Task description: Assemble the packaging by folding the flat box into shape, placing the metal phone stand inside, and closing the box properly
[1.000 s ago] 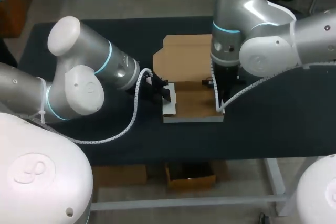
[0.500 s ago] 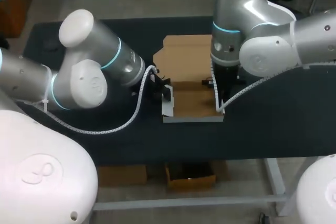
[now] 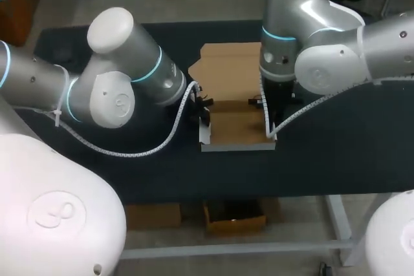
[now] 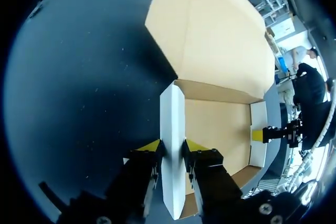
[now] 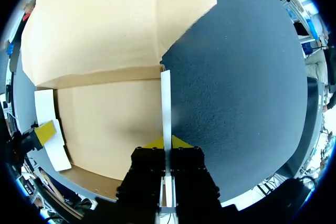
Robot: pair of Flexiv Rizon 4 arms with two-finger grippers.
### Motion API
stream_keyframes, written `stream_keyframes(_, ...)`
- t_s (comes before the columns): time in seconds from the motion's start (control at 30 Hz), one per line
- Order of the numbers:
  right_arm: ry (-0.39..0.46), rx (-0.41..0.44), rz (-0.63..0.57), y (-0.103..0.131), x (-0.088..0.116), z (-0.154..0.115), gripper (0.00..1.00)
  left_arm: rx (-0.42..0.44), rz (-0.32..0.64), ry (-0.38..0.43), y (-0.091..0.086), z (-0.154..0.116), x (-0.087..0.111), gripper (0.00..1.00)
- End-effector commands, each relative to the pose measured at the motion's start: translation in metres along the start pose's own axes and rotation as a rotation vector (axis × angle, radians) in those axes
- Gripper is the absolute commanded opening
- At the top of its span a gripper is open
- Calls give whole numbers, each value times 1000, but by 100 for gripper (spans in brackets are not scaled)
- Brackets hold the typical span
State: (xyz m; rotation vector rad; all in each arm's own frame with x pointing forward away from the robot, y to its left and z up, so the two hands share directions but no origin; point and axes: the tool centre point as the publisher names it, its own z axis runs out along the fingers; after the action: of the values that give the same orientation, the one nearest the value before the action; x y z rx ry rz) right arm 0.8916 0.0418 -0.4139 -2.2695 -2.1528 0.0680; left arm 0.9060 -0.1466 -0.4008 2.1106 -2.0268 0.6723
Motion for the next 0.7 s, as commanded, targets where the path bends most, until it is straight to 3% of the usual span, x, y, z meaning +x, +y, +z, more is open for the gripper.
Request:
stream_keyframes(0.03, -1, 2, 0, 0, 1, -1, 0, -5, 1, -309, 2, 2, 3, 25)
stream_keyframes(0.7, -1, 2, 0, 0, 1, -1, 0, -61, -26, -422, -1, 9, -4, 19)
